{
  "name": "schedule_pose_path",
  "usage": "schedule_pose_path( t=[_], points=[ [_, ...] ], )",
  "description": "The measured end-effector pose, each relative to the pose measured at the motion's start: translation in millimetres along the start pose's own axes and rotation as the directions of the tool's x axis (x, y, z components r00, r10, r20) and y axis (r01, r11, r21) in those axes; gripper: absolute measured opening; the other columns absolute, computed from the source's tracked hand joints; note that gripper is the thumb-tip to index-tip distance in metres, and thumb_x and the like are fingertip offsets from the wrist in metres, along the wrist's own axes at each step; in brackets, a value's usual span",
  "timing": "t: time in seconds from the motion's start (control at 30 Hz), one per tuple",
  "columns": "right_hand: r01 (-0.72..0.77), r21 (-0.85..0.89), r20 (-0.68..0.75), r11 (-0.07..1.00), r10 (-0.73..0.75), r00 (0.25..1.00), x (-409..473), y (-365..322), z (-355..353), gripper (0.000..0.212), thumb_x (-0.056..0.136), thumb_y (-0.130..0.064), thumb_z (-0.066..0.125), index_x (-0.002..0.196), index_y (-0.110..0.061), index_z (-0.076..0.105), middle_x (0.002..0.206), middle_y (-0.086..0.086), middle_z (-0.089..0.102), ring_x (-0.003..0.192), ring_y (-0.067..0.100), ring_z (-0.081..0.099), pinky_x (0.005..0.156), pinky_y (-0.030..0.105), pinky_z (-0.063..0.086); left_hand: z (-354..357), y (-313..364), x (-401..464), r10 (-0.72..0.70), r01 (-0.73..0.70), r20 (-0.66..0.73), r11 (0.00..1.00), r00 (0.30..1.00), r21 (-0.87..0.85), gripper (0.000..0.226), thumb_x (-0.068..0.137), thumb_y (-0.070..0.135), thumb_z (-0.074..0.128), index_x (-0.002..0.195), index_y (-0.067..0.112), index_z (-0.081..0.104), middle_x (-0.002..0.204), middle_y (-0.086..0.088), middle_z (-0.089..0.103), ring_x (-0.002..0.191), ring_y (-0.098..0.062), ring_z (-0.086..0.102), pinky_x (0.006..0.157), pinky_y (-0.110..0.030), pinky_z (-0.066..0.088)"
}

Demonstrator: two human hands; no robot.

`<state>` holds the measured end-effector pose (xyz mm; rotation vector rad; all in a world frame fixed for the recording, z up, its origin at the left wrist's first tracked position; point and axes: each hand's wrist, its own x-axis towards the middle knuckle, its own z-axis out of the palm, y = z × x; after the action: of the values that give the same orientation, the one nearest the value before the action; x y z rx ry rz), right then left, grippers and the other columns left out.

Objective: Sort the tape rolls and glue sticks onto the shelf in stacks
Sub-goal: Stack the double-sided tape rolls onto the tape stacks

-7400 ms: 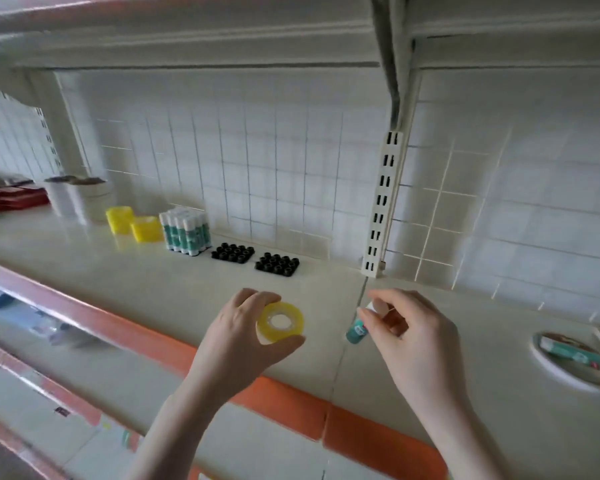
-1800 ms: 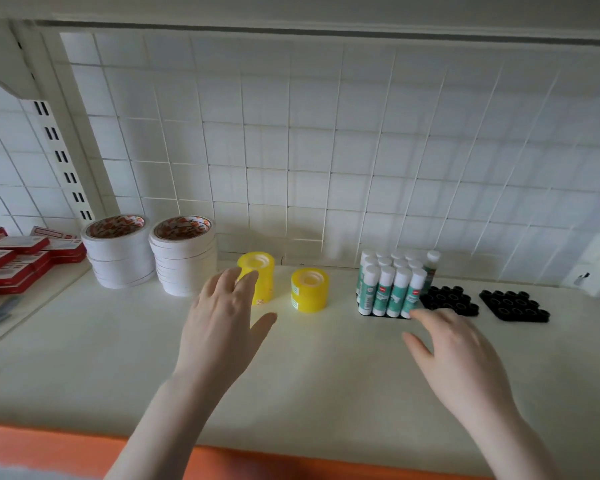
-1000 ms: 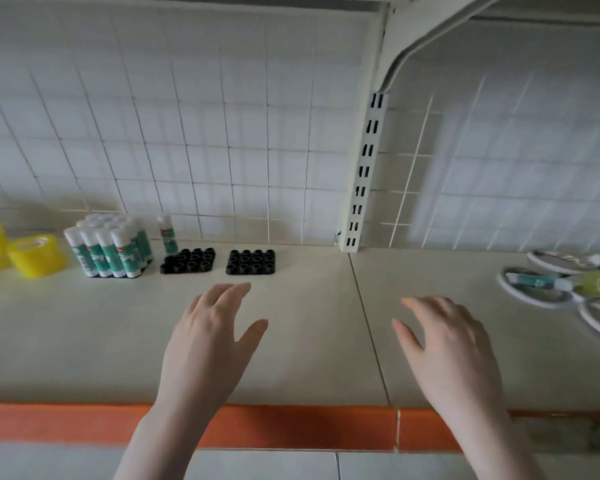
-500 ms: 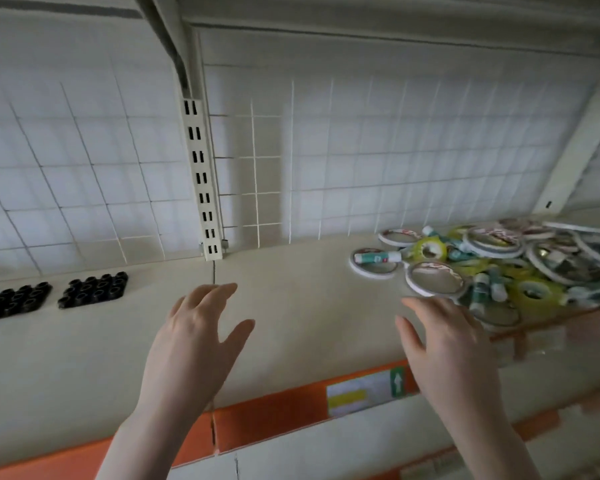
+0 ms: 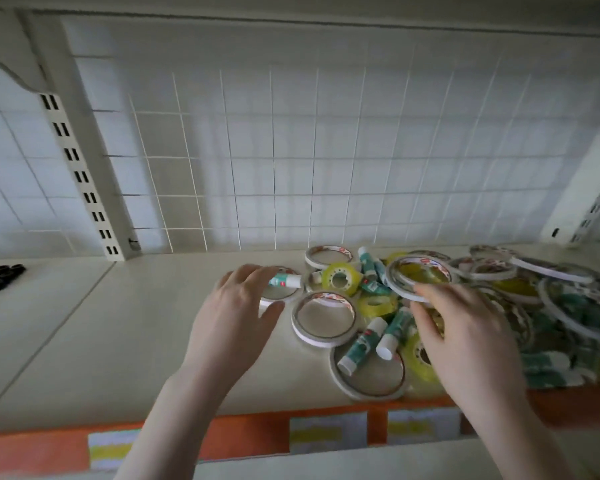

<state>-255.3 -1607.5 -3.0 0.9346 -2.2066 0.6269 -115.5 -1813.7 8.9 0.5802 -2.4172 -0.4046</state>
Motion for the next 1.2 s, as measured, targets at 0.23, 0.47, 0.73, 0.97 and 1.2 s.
schedule_pose_path(
  t=[0.23,0.47,0.73,0.97,1.2],
  points=[
    [0.010,0.084,0.052,0.996,-0.014,0.999,13.7,16.0,18.3,0.022,0.075,-0.010,0.071,0.096,-0.005,0.070,0.085,0.008,0.066,0.074,0.028,0.064,0.064,0.040,0.056,18.9,-0.3,45.6,0.037,-0.055,0.148,0.991,0.988,0.122,0.040,0.089,0.015,0.056,0.127,0.026,0.055,0.127,0.009,0.054,0.117,-0.016,0.046,0.087,-0.030,0.043],
    [0.027,0.052,0.073,0.998,-0.031,0.997,30.5,16.6,29.3,0.023,0.075,-0.011,0.073,0.097,-0.006,0.070,0.087,0.007,0.068,0.076,0.028,0.064,0.064,0.037,0.056,41.6,-9.0,80.3,0.152,-0.243,0.404,0.952,0.902,0.186,0.045,0.084,0.010,0.057,0.121,0.037,0.057,0.117,0.013,0.059,0.109,-0.015,0.053,0.085,-0.033,0.045],
    [0.056,0.028,0.165,0.998,-0.060,0.985,41.4,11.0,39.3,0.025,0.070,-0.012,0.076,0.094,-0.008,0.071,0.086,0.005,0.067,0.076,0.024,0.065,0.063,0.033,0.054,55.6,-18.9,89.9,0.222,-0.330,0.457,0.929,0.861,0.170,0.037,0.090,0.020,0.057,0.117,0.044,0.058,0.105,0.014,0.063,0.095,-0.015,0.059,0.072,-0.029,0.047],
    [0.195,0.037,0.329,0.980,-0.196,0.924,61.1,2.7,47.2,0.038,0.066,-0.016,0.081,0.102,-0.014,0.069,0.093,0.001,0.067,0.080,0.018,0.065,0.066,0.026,0.054,46.9,-21.3,89.0,0.179,-0.231,0.330,0.965,0.927,0.126,0.018,0.088,0.022,0.059,0.101,0.031,0.068,0.104,0.015,0.064,0.091,-0.015,0.061,0.072,-0.030,0.049],
    [0.332,0.154,0.491,0.931,-0.363,0.792,85.3,-10.1,63.4,0.046,0.092,-0.023,0.055,0.137,-0.025,0.044,0.135,-0.009,0.045,0.119,0.011,0.046,0.099,0.022,0.039,20.8,-21.5,81.9,0.058,-0.057,0.120,0.998,0.991,-0.010,0.022,0.082,0.025,0.069,0.103,0.027,0.069,0.093,0.015,0.065,0.085,-0.013,0.060,0.074,-0.028,0.047]
  ],
)
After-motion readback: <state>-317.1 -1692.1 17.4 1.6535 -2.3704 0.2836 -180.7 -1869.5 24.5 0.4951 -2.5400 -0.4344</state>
